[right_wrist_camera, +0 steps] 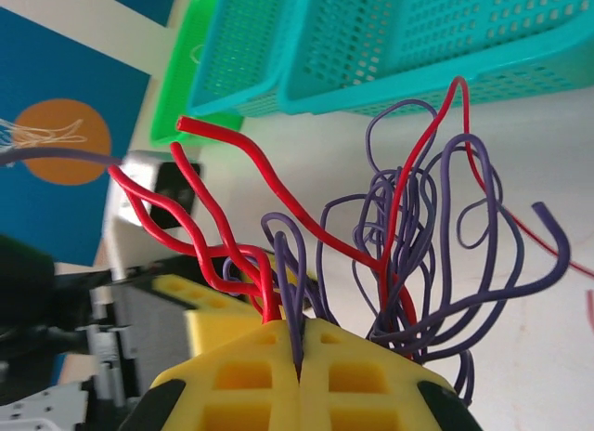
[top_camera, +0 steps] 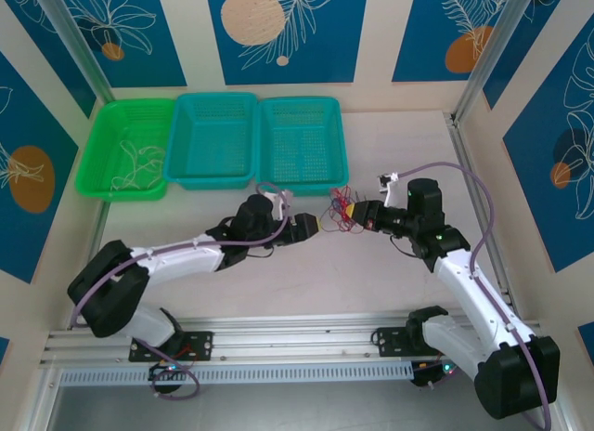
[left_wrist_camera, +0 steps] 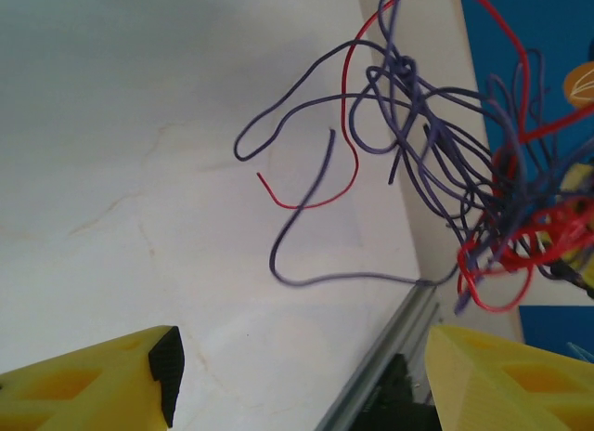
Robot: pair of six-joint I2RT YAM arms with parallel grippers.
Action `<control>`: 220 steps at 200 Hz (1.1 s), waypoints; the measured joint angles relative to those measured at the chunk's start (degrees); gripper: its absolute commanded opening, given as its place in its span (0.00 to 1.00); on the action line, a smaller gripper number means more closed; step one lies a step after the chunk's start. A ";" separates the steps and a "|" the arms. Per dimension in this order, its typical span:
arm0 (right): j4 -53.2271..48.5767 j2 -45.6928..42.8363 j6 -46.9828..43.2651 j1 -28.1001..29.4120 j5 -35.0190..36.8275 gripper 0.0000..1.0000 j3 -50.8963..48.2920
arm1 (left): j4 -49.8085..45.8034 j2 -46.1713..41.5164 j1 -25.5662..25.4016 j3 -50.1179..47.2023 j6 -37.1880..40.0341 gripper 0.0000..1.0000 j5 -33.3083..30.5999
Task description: Untangle the cables
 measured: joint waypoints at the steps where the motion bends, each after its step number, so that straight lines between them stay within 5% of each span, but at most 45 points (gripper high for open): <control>1: 0.13 0.00 0.17 0.00 -0.13 0.00 0.00 | 0.22 0.13 0.00 0.00 -0.17 0.70 0.15; 50: 4.83 0.00 6.01 0.28 -3.76 0.00 -0.02 | 8.15 6.16 0.00 0.09 -6.51 0.63 1.60; 93: 8.09 0.00 10.14 1.62 -4.42 0.00 -0.35 | 12.33 8.61 0.00 0.22 -9.84 0.00 0.94; 118: 5.03 -0.02 9.94 1.64 -0.98 0.00 -0.09 | 14.29 8.52 0.07 0.15 -10.12 0.00 -0.28; 146: -7.82 0.00 10.38 -1.22 13.75 0.05 2.75 | 9.33 3.58 0.55 -2.10 -7.08 0.00 -3.41; 190: -16.50 -0.35 12.11 -22.29 21.24 0.07 0.57 | -12.59 -17.11 2.58 -4.42 4.66 0.00 -15.10; 220: -18.78 -0.42 12.98 -28.00 21.68 0.07 -1.86 | -21.73 -29.94 8.72 -9.09 7.89 0.00 -19.23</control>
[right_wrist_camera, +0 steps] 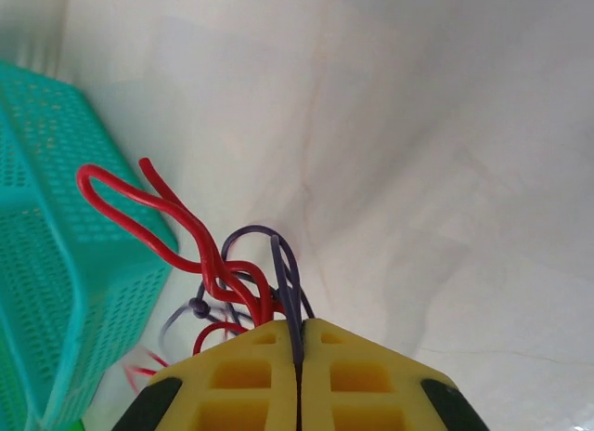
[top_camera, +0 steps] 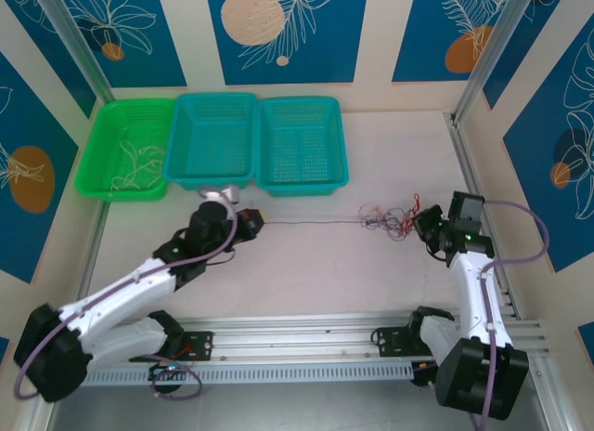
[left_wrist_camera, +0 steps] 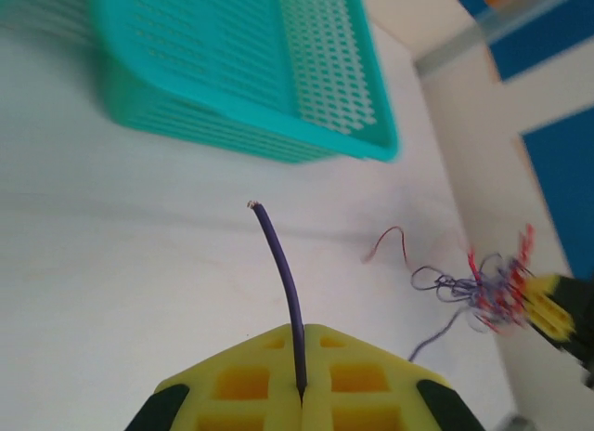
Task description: Untangle the cables
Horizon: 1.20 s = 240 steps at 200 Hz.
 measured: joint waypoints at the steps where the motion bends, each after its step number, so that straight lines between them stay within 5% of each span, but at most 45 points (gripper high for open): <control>1: -0.04 0.00 0.00 -0.04 0.02 0.07 0.00 | -0.48 -0.50 0.33 -0.20 0.20 0.00 -0.24; 43: -0.50 0.33 0.17 -1.44 0.70 0.07 -0.07 | -10.56 -8.66 6.14 -1.84 3.72 0.00 -2.38; 62: -0.17 0.98 -0.28 -0.61 0.46 0.16 -0.07 | -11.89 -8.90 7.02 -1.84 4.72 0.00 -2.34; 110: 5.53 3.58 0.90 17.64 3.26 0.36 -6.82 | -9.16 -3.87 7.54 -3.85 4.98 0.00 0.83; 169: 3.82 3.85 -8.55 21.70 1.77 0.44 -4.37 | -6.99 -2.45 7.56 -4.13 6.36 0.00 4.31; 215: 5.55 19.32 -17.27 28.26 -3.78 0.62 8.57 | -6.43 -2.89 7.56 -4.57 6.62 0.00 5.01; 240: 6.62 28.68 -18.12 28.44 -6.23 0.64 9.42 | -6.51 -4.00 7.56 -5.22 6.62 0.00 5.38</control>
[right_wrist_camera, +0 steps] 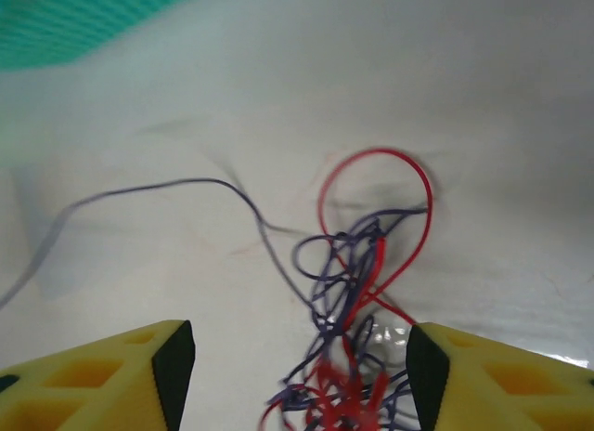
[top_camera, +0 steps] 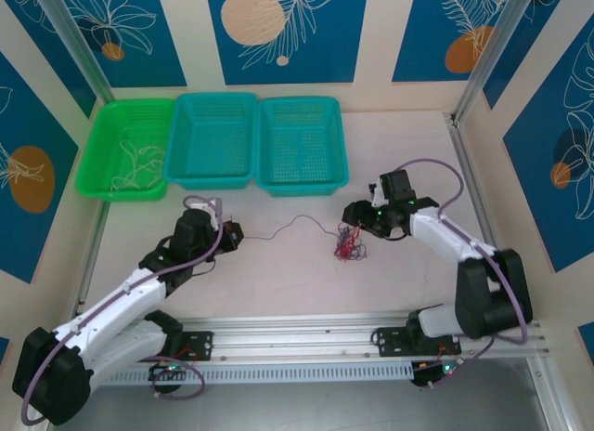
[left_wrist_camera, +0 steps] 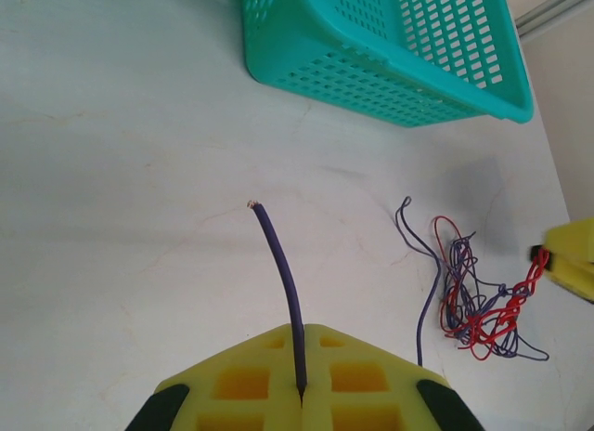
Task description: Untangle the cables
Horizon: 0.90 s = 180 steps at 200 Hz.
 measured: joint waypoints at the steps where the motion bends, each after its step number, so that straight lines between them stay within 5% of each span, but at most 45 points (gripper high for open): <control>1: 0.00 0.24 0.00 0.00 -0.11 0.64 0.02 | 0.00 -0.02 0.00 -0.02 0.02 0.00 0.00; 17: 0.22 5.92 -0.02 0.26 -1.55 0.62 0.59 | -0.02 -0.74 0.00 -0.35 0.02 0.00 0.00; 34: 0.42 10.67 0.24 0.92 -2.62 0.49 1.20 | -0.35 -1.62 0.00 -0.79 0.04 0.00 -0.04; 64: 0.35 12.59 1.33 1.07 -0.81 0.00 1.88 | -3.54 -4.42 0.00 -0.90 1.25 0.00 -2.75; 103: -0.11 8.98 3.39 -1.36 5.53 0.00 1.22 | -13.03 -11.96 1.25 0.52 5.14 0.00 -12.31; 133: -0.76 0.37 4.85 -11.78 8.96 0.00 -0.92 | -19.87 -14.93 6.60 3.06 7.76 0.00 -16.48; 180: -3.28 -11.69 9.05 -35.23 2.25 0.00 -4.11 | -23.19 -16.24 24.37 2.93 8.79 0.00 -6.19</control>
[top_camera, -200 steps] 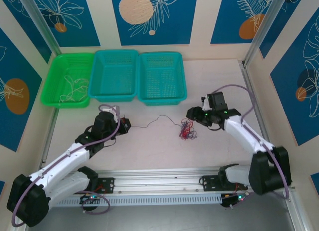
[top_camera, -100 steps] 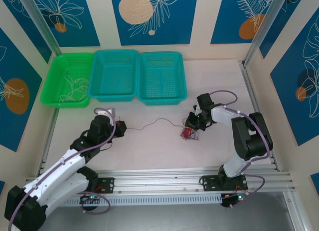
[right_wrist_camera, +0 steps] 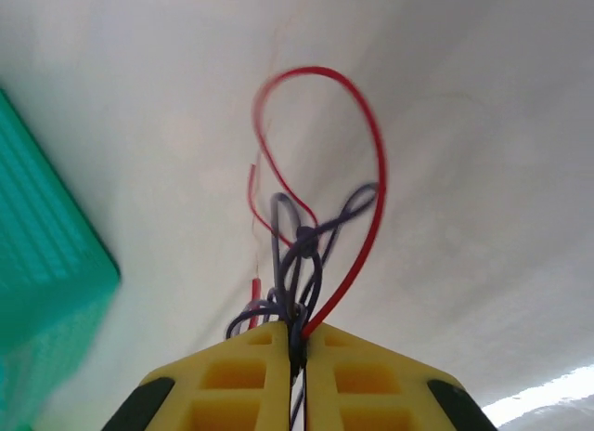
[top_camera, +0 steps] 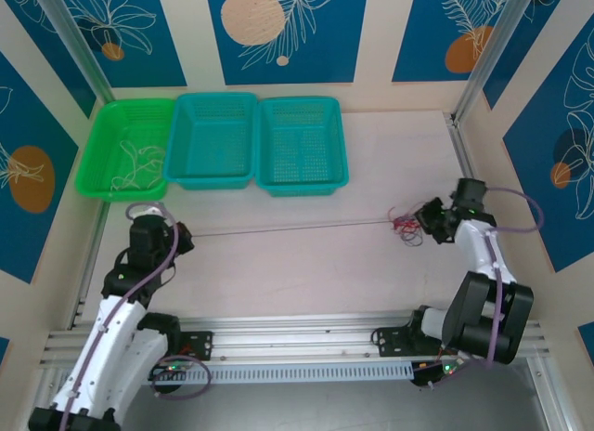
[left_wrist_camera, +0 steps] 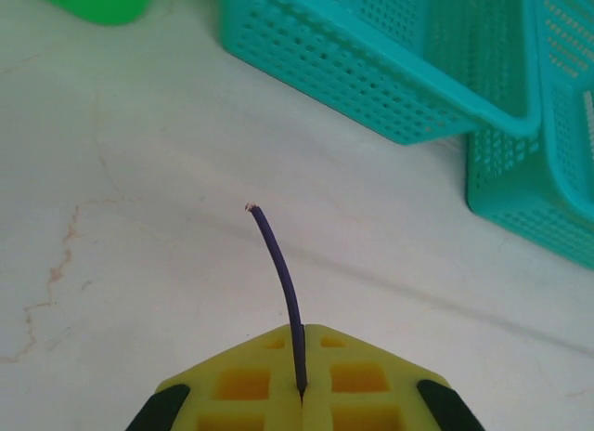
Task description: Untangle the cables
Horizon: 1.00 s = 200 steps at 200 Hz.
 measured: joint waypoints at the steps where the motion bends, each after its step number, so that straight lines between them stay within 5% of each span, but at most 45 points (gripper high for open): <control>1: 0.00 -0.15 0.13 -0.26 -0.09 0.00 -0.04 | 0.00 0.00 0.31 -0.04 -0.02 0.00 0.22; 24: 0.09 -3.34 2.38 -4.35 -0.79 0.00 -0.70 | 0.28 0.13 7.80 -2.29 -1.44 0.00 5.35; 52: 2.84 -4.15 3.48 -2.12 -4.61 0.00 -0.70 | 4.83 1.75 10.08 -6.93 -3.06 0.00 11.28; 93: 4.57 -4.50 2.34 11.17 -10.78 0.00 1.97 | 12.74 0.76 8.28 -12.31 -3.32 0.55 19.45; 129: 4.44 -6.08 1.88 16.81 -11.74 0.00 7.30 | 18.16 -5.16 5.29 -12.33 -1.38 0.54 21.97; 157: 4.46 -6.14 1.09 19.82 -12.57 0.00 10.78 | 25.31 -5.27 -3.19 -11.61 0.79 0.52 22.84; 200: 4.00 -6.40 -0.57 24.92 -13.60 0.00 13.44 | 31.15 5.07 -26.77 -1.84 16.00 0.52 19.98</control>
